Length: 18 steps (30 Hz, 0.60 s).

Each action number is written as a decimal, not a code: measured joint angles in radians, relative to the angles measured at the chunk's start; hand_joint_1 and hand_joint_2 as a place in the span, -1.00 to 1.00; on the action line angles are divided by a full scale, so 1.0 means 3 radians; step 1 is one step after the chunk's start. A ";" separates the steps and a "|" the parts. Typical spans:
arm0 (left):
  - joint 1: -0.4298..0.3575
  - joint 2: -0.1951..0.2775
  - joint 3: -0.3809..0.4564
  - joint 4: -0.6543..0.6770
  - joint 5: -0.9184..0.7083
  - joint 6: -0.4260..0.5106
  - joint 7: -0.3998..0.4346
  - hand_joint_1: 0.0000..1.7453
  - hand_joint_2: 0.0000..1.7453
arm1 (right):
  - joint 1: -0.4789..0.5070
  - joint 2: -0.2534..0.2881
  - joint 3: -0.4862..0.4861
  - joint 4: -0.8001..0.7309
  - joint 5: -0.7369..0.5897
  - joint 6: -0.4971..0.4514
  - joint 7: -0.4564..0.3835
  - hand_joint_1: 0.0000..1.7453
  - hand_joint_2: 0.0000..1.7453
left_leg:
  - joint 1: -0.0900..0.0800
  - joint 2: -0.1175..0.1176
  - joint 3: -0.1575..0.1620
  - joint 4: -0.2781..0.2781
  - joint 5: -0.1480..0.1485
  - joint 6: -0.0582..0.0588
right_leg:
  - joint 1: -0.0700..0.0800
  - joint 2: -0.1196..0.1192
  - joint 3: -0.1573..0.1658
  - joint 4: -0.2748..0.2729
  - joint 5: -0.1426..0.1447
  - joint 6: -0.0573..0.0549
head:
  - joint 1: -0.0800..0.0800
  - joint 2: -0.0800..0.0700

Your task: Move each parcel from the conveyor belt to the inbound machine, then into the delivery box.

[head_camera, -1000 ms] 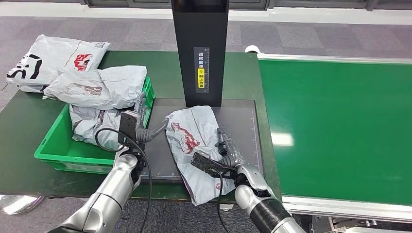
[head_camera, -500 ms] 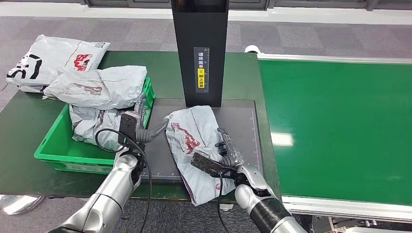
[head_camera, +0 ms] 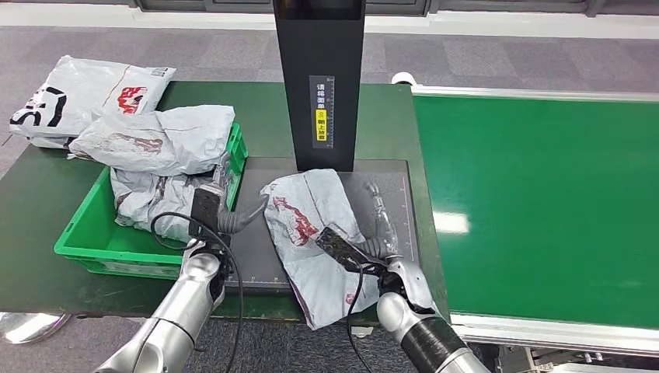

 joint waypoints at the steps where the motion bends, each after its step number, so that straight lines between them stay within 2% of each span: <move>1: 0.0014 0.0000 0.0000 -0.0018 -0.0064 0.0011 0.0023 -1.00 1.00 | 0.0015 0.0000 -0.0051 -0.0057 -0.0080 -0.0114 -0.0103 -1.00 1.00 | 0.0000 0.0000 0.0000 0.0000 0.0000 0.0000 | 0.0000 0.0000 0.0000 0.0000 0.0000 0.0000 | 0.0000 0.0000; 4: 0.0034 0.0001 -0.0023 -0.0054 -0.0322 -0.0001 0.0123 -1.00 1.00 | 0.0054 0.0000 -0.0238 -0.0182 -0.0430 -0.0401 -0.0469 -1.00 1.00 | 0.0000 0.0000 0.0000 0.0000 0.0000 0.0000 | 0.0000 0.0000 -0.0001 -0.0001 0.0000 0.0000 | 0.0000 0.0000; 7: 0.0023 0.0001 -0.0117 -0.0030 -0.0697 -0.0162 0.0316 -1.00 1.00 | 0.0064 -0.0001 -0.0484 -0.0205 -0.0814 -0.0660 -0.0776 -1.00 1.00 | -0.0001 -0.0001 0.0000 0.0001 0.0000 0.0000 | -0.0002 -0.0001 0.0000 -0.0001 0.0001 0.0001 | 0.0001 0.0000; 10: -0.0007 -0.0017 -0.0256 0.0094 -0.0947 -0.0279 0.0367 -1.00 1.00 | 0.0042 -0.0009 -0.0766 -0.0140 -0.1083 -0.0765 -0.0995 -1.00 1.00 | -0.0002 0.0000 0.0000 0.0002 0.0000 0.0001 | -0.0003 0.0001 0.0000 -0.0001 0.0003 0.0002 | 0.0001 0.0000; 18: -0.0118 -0.0092 -0.0459 0.0357 -0.1115 -0.0430 0.0323 -1.00 1.00 | 0.0065 -0.0021 -0.1165 -0.0069 -0.1257 -0.0787 -0.1099 -1.00 1.00 | -0.0003 0.0003 0.0000 0.0002 0.0000 0.0001 | -0.0002 0.0005 -0.0003 -0.0001 0.0005 0.0001 | 0.0000 0.0000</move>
